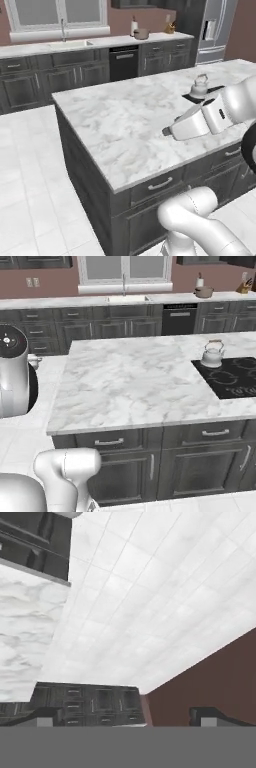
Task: Pick the kettle from the cabinet and place it on a stove burner. Then pick the pot from the counter and place it on another stove burner. Finally, turn both burners on.
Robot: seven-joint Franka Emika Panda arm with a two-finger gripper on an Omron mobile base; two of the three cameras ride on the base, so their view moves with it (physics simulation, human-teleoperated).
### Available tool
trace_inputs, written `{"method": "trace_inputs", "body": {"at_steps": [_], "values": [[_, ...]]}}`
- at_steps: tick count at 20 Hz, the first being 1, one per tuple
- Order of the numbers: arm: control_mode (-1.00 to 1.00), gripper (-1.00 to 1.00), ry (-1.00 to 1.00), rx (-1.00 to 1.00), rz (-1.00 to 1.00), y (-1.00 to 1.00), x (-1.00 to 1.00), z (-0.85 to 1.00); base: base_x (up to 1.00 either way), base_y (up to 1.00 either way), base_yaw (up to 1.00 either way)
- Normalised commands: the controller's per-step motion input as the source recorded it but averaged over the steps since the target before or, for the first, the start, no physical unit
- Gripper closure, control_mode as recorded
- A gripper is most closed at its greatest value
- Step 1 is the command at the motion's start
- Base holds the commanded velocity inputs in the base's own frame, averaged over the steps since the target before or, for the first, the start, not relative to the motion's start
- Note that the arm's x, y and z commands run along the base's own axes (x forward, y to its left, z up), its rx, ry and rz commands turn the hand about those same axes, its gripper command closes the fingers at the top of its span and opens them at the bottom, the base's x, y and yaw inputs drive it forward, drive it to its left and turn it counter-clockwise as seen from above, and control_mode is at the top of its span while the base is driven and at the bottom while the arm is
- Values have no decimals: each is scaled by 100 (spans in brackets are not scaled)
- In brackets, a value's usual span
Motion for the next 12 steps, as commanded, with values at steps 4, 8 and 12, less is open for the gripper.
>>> {"method": "trace_inputs", "body": {"at_steps": [4, 8, 12], "values": [[100, -100, 0, 0, 0, 0, 0, 0, -8, 100, -28], [100, -100, 0, 0, 0, 0, 0, 0, -2, 100, -31], [100, -100, 0, 0, 0, 0, 0, 0, 0, 100, -30]]}}
